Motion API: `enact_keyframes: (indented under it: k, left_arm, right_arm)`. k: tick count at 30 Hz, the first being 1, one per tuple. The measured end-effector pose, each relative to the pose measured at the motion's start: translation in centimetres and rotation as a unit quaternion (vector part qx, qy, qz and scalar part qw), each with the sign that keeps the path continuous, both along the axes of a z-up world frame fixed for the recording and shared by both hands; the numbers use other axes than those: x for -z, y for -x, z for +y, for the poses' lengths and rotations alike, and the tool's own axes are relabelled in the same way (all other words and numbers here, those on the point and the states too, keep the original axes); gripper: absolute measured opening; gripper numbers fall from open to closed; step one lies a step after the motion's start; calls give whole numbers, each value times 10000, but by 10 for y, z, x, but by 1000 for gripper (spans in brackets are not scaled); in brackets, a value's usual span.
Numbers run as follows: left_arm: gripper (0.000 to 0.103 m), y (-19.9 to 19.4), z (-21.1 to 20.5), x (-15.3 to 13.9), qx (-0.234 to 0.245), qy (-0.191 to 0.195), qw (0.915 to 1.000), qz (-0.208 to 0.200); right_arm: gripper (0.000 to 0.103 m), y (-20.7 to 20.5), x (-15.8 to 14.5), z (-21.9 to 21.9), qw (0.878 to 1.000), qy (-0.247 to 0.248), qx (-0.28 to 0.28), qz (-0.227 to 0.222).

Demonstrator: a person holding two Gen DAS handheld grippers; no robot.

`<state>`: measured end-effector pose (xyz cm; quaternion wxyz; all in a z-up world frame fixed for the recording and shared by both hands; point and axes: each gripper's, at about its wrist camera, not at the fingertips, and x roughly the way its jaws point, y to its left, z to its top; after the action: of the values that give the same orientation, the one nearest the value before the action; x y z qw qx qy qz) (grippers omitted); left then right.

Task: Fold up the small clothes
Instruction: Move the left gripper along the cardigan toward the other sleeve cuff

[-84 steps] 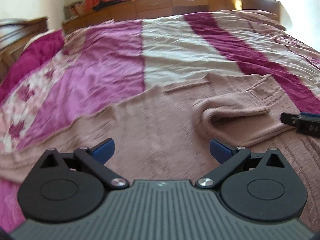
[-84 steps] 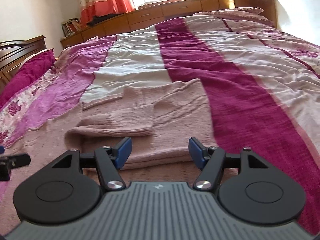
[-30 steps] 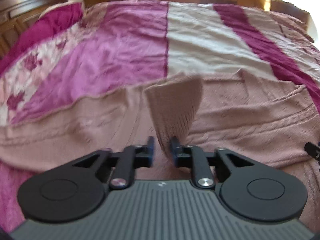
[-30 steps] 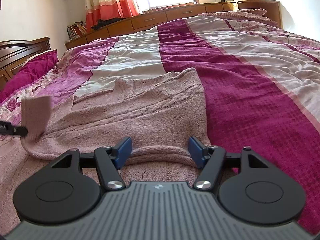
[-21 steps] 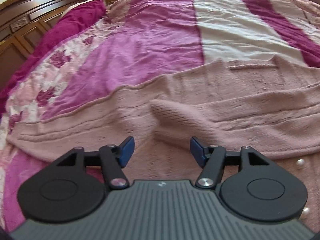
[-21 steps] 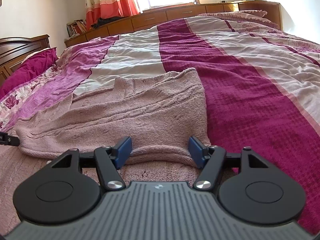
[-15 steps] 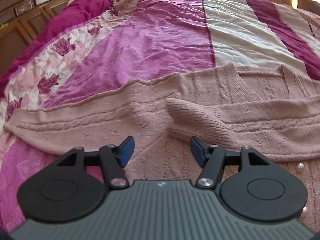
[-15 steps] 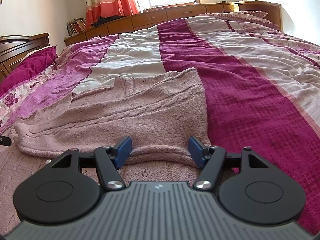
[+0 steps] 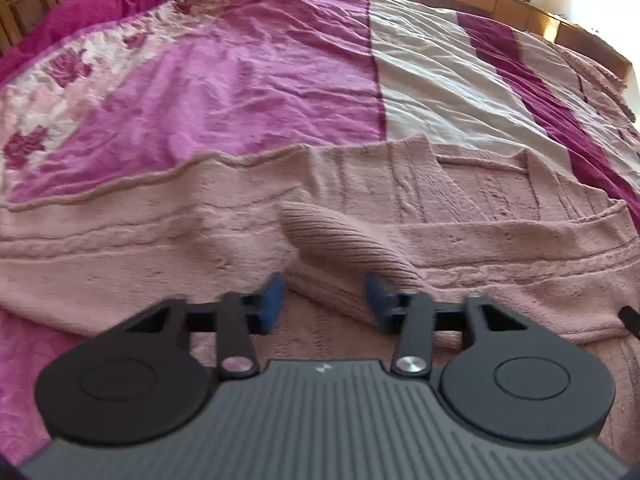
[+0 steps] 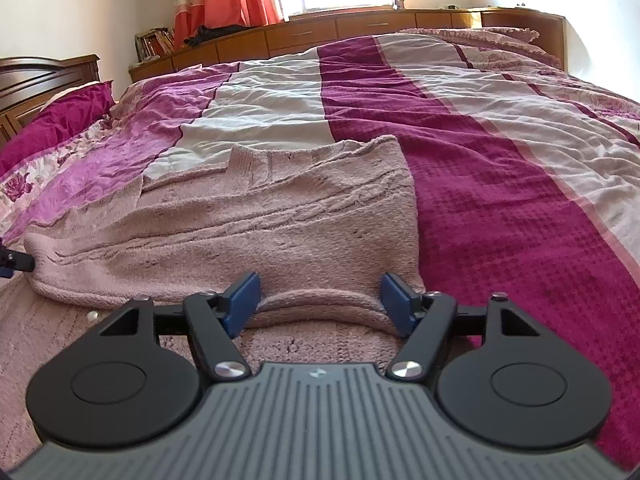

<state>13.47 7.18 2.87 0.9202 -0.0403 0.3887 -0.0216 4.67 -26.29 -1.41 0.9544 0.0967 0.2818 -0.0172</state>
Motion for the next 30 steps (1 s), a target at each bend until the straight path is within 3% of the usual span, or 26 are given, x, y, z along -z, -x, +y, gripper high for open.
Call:
enact_keyframes:
  k: [1, 4, 10, 16, 17, 20, 23, 25, 26, 27, 30]
  left_arm:
    - [11, -1, 0, 2, 29, 89, 9999, 67]
    - [1, 5, 2, -2, 7, 111, 9999, -46]
    - [1, 24, 15, -12, -364, -253, 9989, -131]
    - [5, 16, 25, -12, -435, 205, 9987, -178]
    - [9, 15, 24, -12, -405, 238, 9987, -210]
    - [41, 8, 16, -8, -372, 108, 9989, -272]
    - [44, 0, 8, -1, -275, -20, 9993, -247]
    - [42, -4, 4, 6, -196, 20, 9996, -180]
    - [34, -4, 2, 8, -154, 38, 9997, -195]
    - [14, -3, 1, 10, -81, 64, 9997, -228]
    - [11, 3, 3, 8, -98, 159, 9993, -316]
  right_arm:
    - [76, 0, 0, 1, 10000, 23, -10, 7]
    - [77, -1, 0, 2, 10000, 66, -22, 13]
    - [77, -1, 0, 2, 10000, 63, -23, 13]
    - [78, -1, 0, 4, 9999, 107, -29, 23]
    - [78, -1, 0, 4, 9999, 105, -29, 21]
    - [78, -1, 0, 5, 9999, 107, -31, 24]
    - [78, -1, 0, 4, 9999, 101, -31, 21]
    - [78, -1, 0, 4, 9999, 102, -31, 20]
    - [78, -1, 0, 5, 9999, 102, -31, 20]
    - [78, -1, 0, 4, 9999, 102, -31, 20]
    - [78, -1, 0, 5, 9999, 95, -33, 17]
